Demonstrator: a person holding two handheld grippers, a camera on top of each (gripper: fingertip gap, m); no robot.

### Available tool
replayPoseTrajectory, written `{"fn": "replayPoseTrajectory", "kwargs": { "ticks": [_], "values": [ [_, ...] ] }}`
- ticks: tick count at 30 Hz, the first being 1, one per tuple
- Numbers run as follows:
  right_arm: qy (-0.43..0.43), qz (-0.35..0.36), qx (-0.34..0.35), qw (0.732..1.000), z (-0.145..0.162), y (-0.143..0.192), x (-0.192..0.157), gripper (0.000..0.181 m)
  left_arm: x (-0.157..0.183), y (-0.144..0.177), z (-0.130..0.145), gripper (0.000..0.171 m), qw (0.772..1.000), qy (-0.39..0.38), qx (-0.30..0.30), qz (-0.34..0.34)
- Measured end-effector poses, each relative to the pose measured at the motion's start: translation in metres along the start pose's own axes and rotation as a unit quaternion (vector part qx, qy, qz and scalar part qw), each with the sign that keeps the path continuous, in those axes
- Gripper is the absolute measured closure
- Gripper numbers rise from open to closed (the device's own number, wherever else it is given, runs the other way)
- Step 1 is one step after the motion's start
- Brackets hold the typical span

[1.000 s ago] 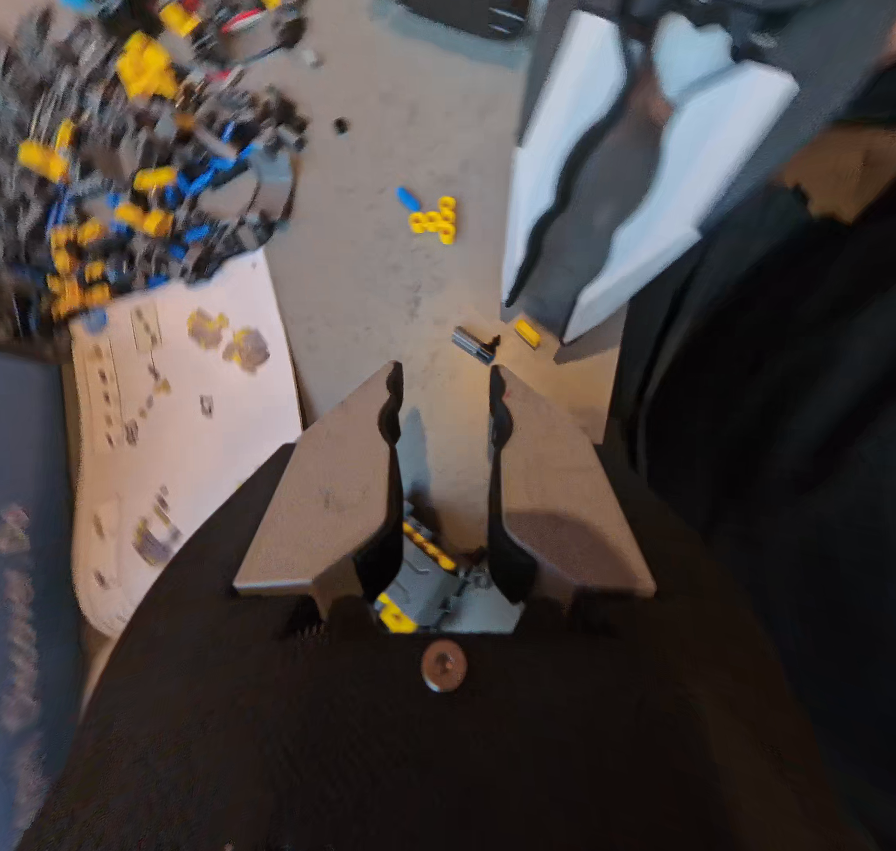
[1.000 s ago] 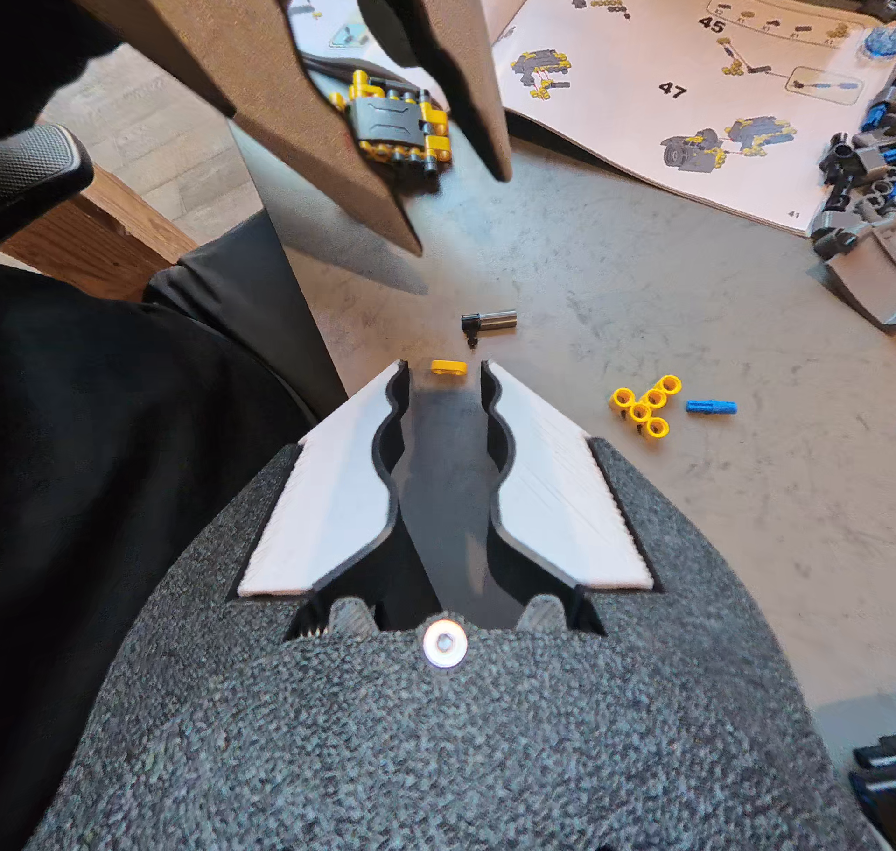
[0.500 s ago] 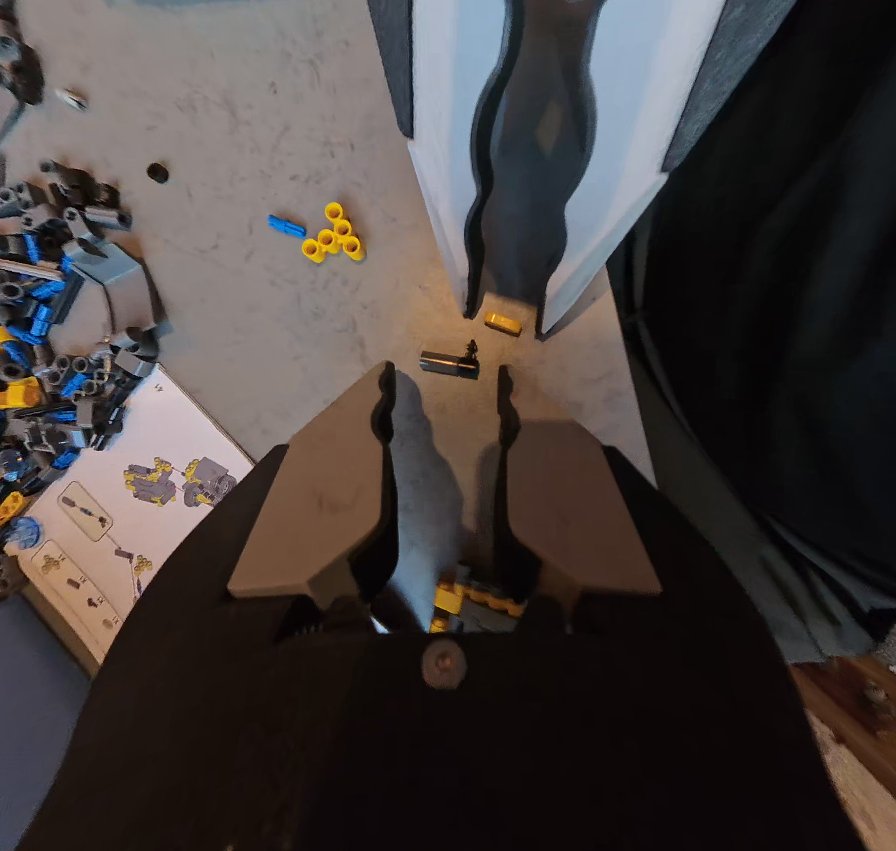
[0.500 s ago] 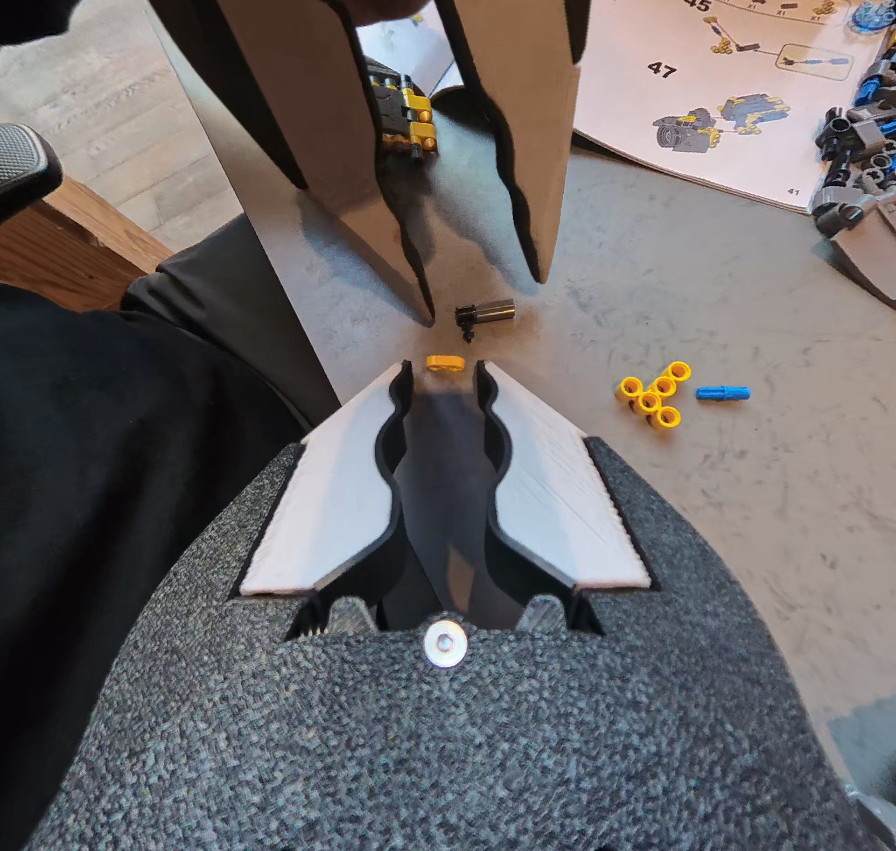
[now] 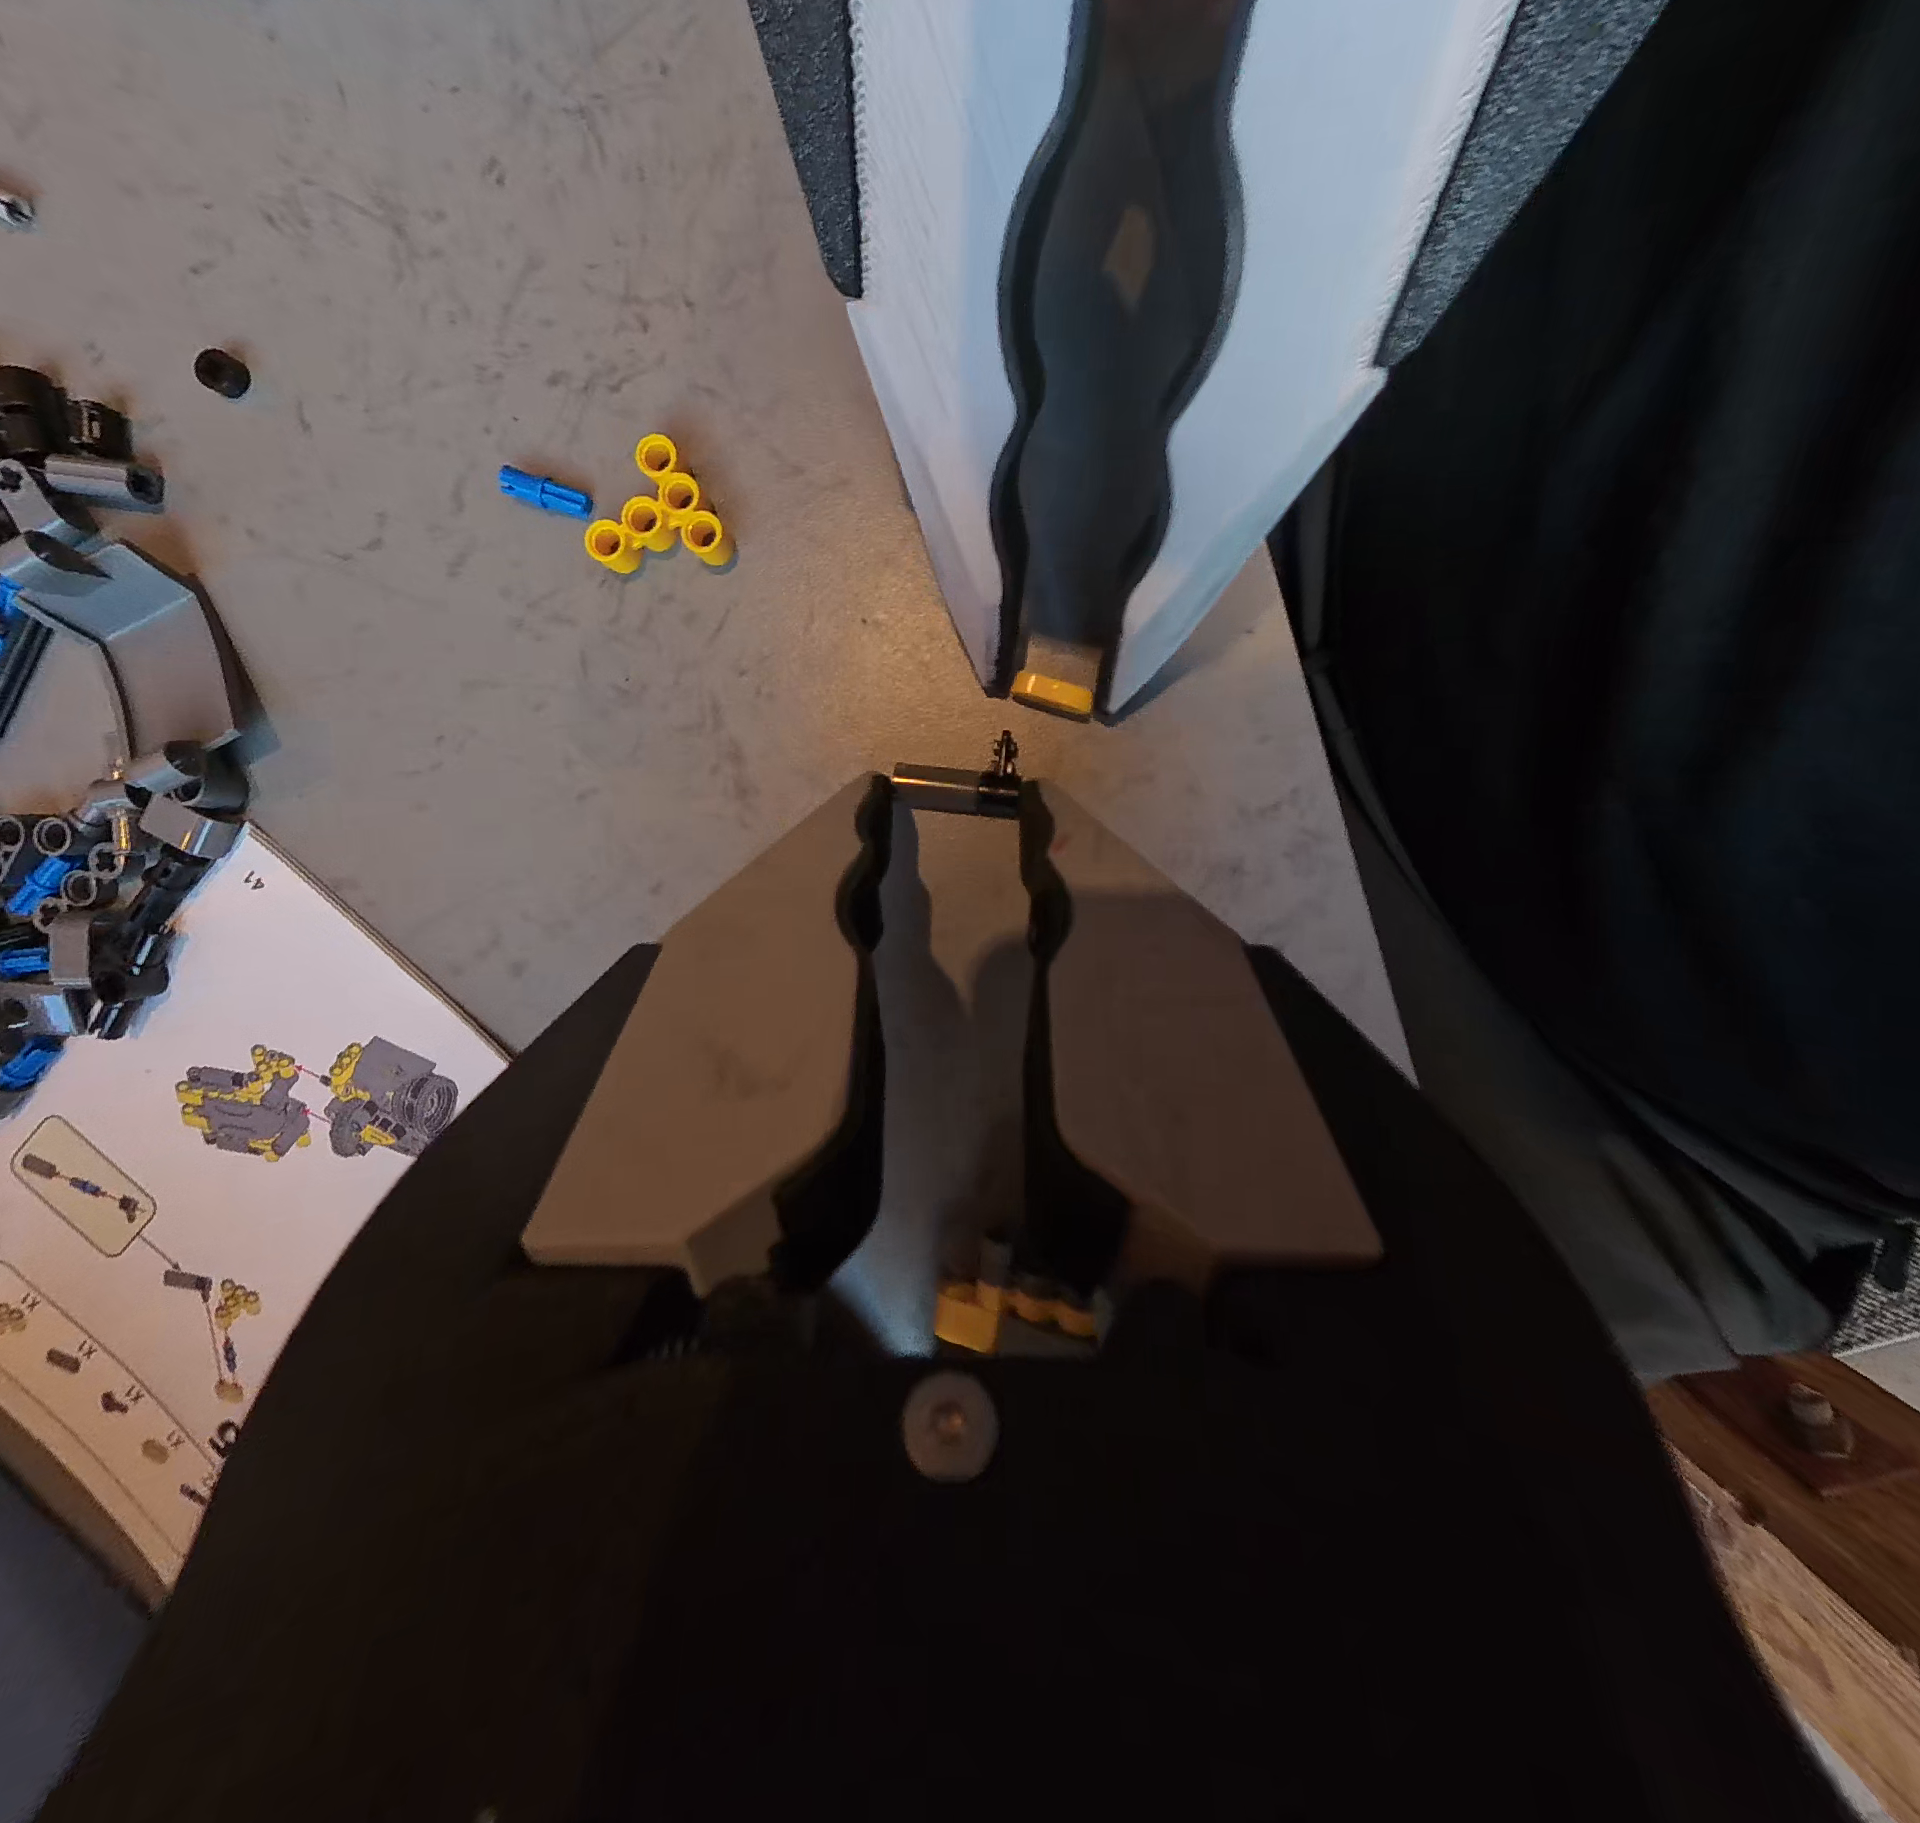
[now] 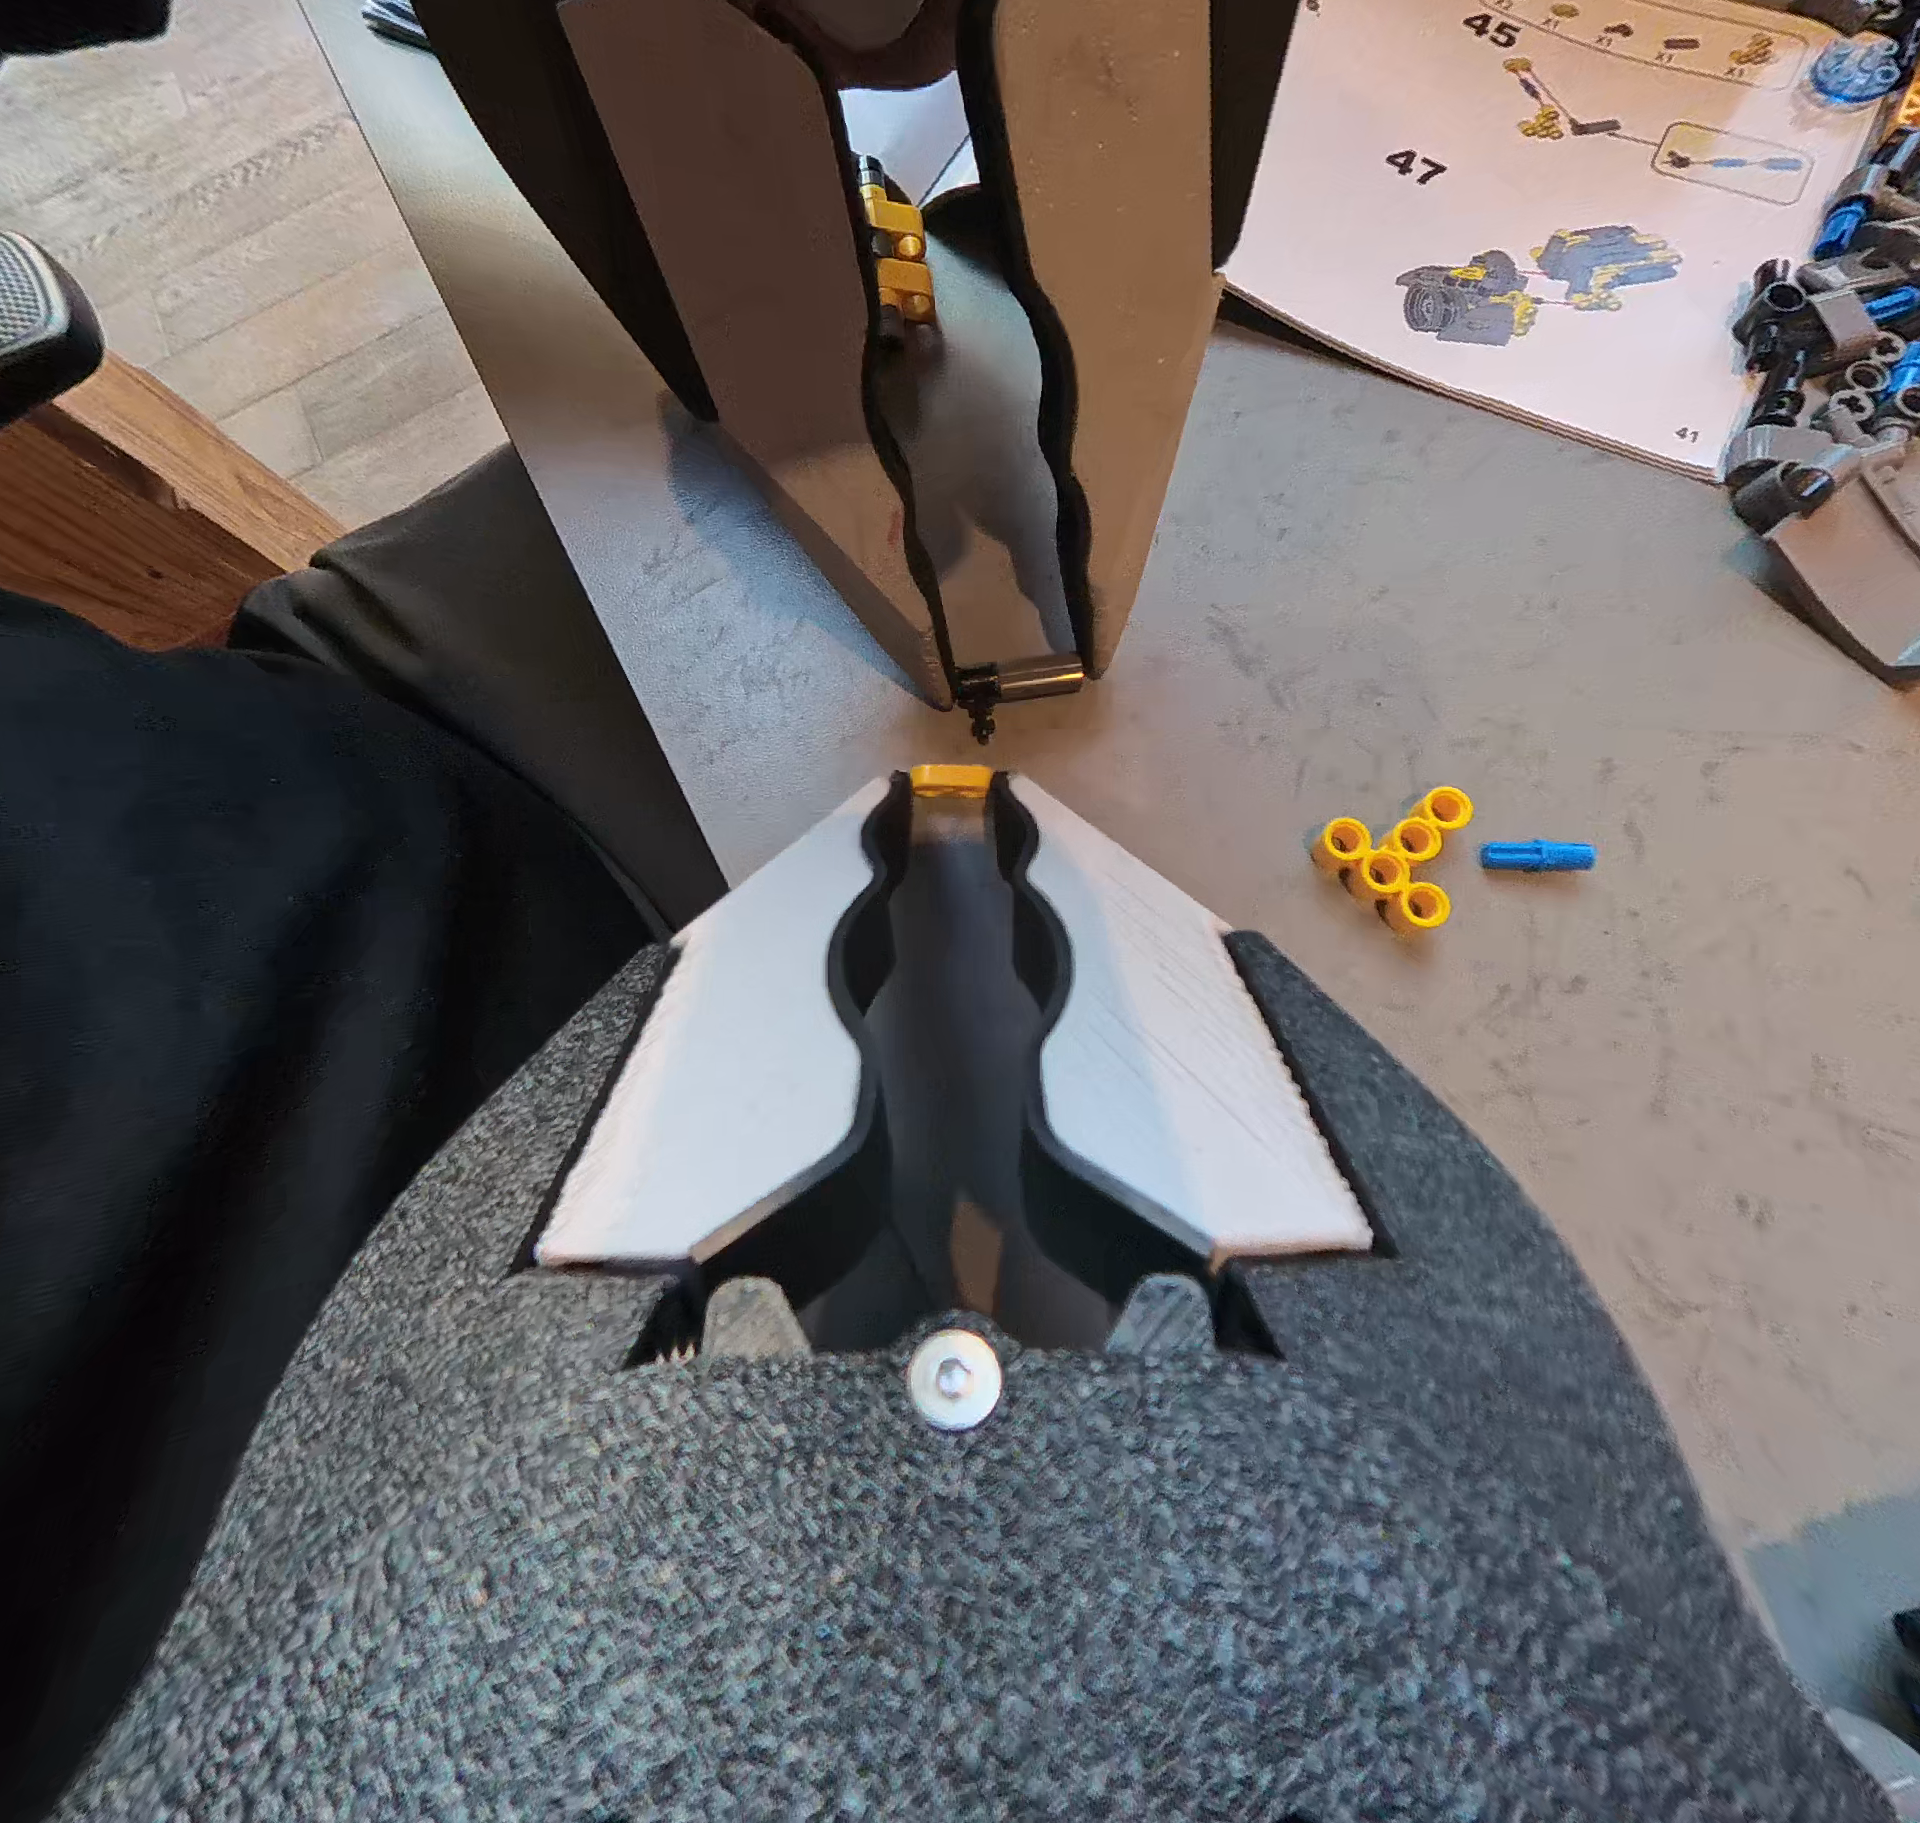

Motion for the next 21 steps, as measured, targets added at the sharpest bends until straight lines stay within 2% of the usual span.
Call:
{"fn": "replayPoseTrajectory", "kwargs": {
  "ticks": [8,15,21],
  "values": [
    [0.038,-0.018,-0.008,0.999,0.001,0.001,0.002,0.167,0.008,-0.001,-0.002,0.15,0.998,0.051,-0.006,-0.025],
    [0.045,-0.076,-0.012,0.996,0.004,0.005,0.0,0.167,0.028,-0.004,-0.008,0.151,0.993,0.051,0.009,-0.104],
    [0.082,-0.062,-0.035,0.994,0.003,0.007,0.001,0.167,0.035,-0.005,-0.009,0.15,0.988,0.046,0.019,-0.144]
  ]
}}
Point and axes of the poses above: each gripper's, where its closed fingertips meet, y back along the fingers, z out of its underside, x = y × z across the jaws, the point moved 7 cm from there along y, back along the fingers, and after that the axes turned 1 degree about -z, right-handed, at the moved point
